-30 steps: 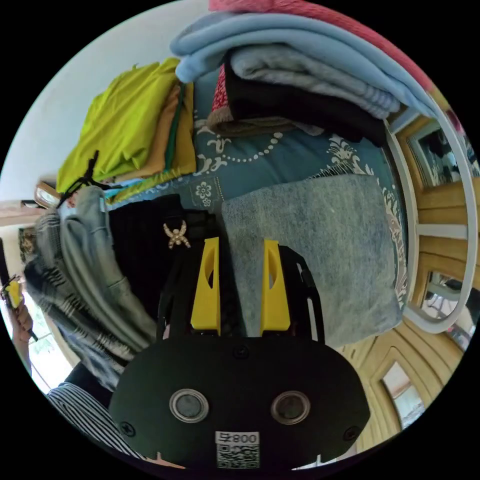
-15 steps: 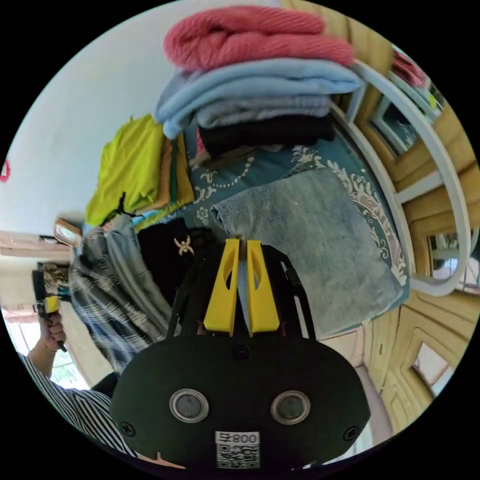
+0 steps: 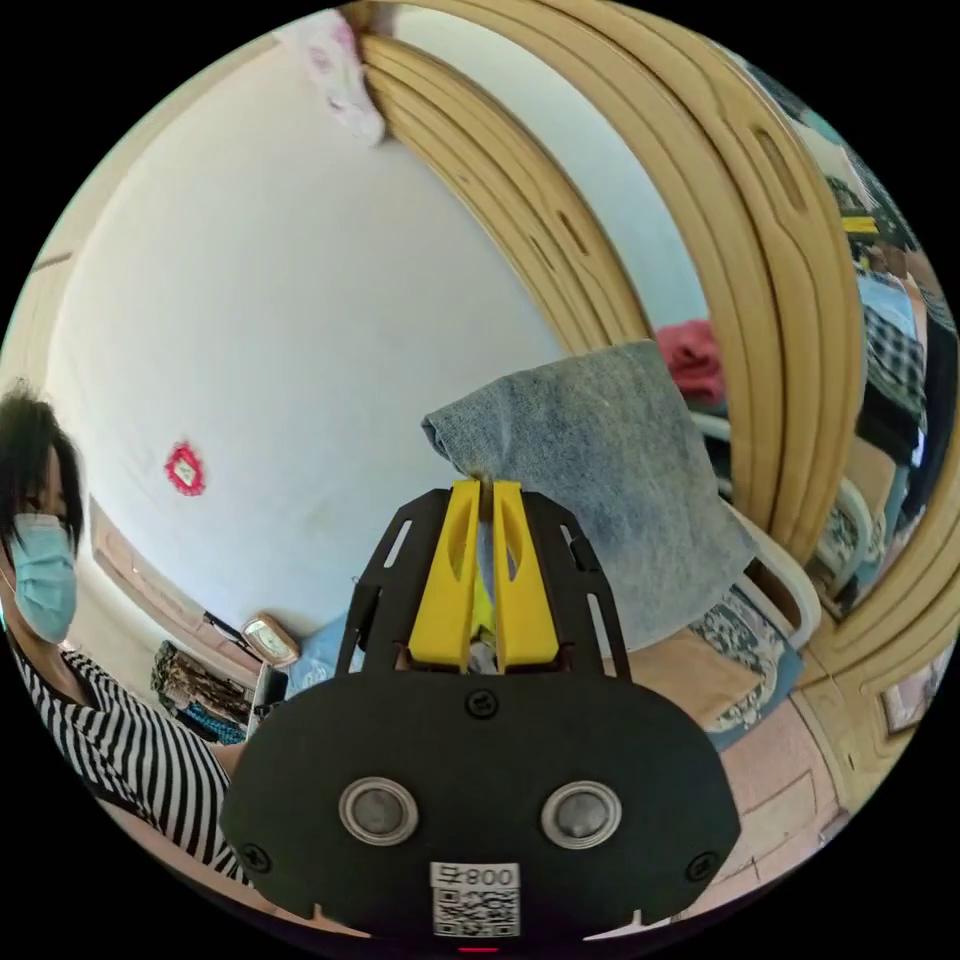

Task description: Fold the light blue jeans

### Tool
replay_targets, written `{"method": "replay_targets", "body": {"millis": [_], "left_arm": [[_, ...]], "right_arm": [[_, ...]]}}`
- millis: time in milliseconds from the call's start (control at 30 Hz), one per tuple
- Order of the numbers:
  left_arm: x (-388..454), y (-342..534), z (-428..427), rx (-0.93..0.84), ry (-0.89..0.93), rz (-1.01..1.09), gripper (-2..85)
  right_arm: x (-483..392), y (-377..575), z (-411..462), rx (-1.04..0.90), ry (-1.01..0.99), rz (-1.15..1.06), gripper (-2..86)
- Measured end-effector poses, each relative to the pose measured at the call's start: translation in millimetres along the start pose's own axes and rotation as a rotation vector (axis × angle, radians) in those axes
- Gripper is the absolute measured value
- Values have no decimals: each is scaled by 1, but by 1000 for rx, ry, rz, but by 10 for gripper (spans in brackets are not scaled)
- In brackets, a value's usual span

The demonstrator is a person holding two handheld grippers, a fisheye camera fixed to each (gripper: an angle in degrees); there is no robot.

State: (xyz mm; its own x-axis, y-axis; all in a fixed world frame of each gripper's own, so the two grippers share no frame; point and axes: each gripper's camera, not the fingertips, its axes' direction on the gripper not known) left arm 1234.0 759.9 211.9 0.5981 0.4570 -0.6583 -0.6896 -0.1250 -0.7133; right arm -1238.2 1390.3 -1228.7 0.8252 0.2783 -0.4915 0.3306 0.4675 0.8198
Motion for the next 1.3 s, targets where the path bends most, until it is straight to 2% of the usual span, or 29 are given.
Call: {"method": "replay_targets", "body": {"millis": [200, 300, 467, 633, 767, 900, 1067, 1300], "left_arm": [[47, 54, -41, 78, -27, 134, 30], [84, 73, -58, 112, -109, 255, 72], [167, 108, -59, 144, -287, 523, 130], [214, 153, -41, 118, -497, 671, 124], [219, 211, -63, 166, -616, 609, 41], [212, 268, -116, 253, -660, 462, 25], [234, 362, -207, 492, -814, 301, 17], [285, 461, -236, 652, -1055, 191, 16]], "right_arm": [[-137, -18, -10, 134, -231, -203, 19], [-210, -18, -13, 183, -356, -307, 18], [-323, 6, -5, 166, -493, -458, 18], [-393, 55, 33, 89, -630, -484, 17], [-431, 107, 85, -35, -698, -491, 17], [-447, 160, 142, -158, -753, -479, 17], [-447, 220, 216, -328, -804, -426, 17], [-440, 303, 320, -551, -881, -355, 17]]}}
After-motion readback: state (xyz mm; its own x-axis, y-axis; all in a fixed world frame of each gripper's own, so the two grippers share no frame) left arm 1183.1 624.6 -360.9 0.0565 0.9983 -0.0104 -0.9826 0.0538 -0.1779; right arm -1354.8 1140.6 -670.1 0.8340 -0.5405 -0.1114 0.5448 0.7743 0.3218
